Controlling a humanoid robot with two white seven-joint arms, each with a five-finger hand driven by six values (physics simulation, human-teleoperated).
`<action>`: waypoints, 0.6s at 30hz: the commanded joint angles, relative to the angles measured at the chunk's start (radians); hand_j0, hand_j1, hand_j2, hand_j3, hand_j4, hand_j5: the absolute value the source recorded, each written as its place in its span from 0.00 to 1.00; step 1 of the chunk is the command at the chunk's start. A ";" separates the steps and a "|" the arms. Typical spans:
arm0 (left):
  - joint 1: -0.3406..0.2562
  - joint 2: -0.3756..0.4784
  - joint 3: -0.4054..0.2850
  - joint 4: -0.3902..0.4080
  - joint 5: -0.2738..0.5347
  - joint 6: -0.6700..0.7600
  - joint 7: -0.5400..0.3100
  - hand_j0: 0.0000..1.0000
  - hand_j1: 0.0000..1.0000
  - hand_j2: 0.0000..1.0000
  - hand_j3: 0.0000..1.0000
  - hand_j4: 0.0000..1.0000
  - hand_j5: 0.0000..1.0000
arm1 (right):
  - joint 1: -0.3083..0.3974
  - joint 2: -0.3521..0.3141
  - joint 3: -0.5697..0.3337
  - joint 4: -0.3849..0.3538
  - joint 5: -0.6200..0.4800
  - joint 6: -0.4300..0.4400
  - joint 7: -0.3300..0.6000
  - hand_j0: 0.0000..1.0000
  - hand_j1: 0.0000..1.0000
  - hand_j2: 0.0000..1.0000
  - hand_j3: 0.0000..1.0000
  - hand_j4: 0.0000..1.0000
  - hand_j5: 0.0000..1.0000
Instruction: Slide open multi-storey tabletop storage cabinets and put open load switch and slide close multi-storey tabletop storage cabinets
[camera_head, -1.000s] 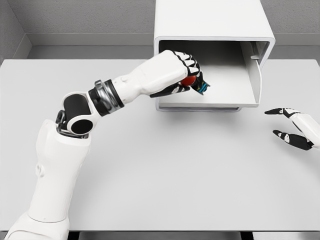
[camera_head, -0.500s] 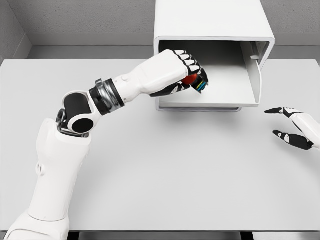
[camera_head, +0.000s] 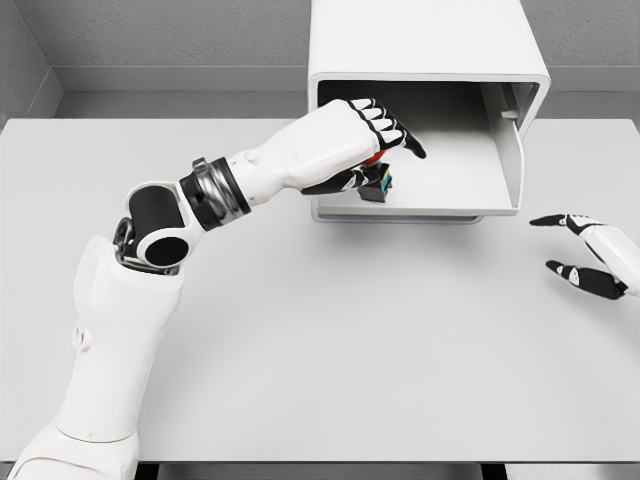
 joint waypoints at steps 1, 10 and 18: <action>0.000 0.000 0.000 -0.001 0.006 0.003 0.001 0.73 0.73 0.73 0.73 0.73 0.73 | 0.000 -0.002 0.000 0.001 -0.007 0.001 0.000 0.72 0.72 0.72 0.72 0.72 0.72; 0.000 0.000 0.014 -0.060 0.017 0.003 0.001 1.00 1.00 1.00 1.00 1.00 1.00 | -0.002 -0.002 0.000 -0.002 -0.007 0.001 0.000 0.72 0.72 0.72 0.72 0.72 0.72; 0.015 0.000 0.060 -0.153 0.272 0.003 0.001 1.00 1.00 1.00 1.00 1.00 1.00 | 0.006 0.018 0.029 -0.055 -0.009 0.001 -0.002 0.73 0.73 0.73 0.73 0.73 0.73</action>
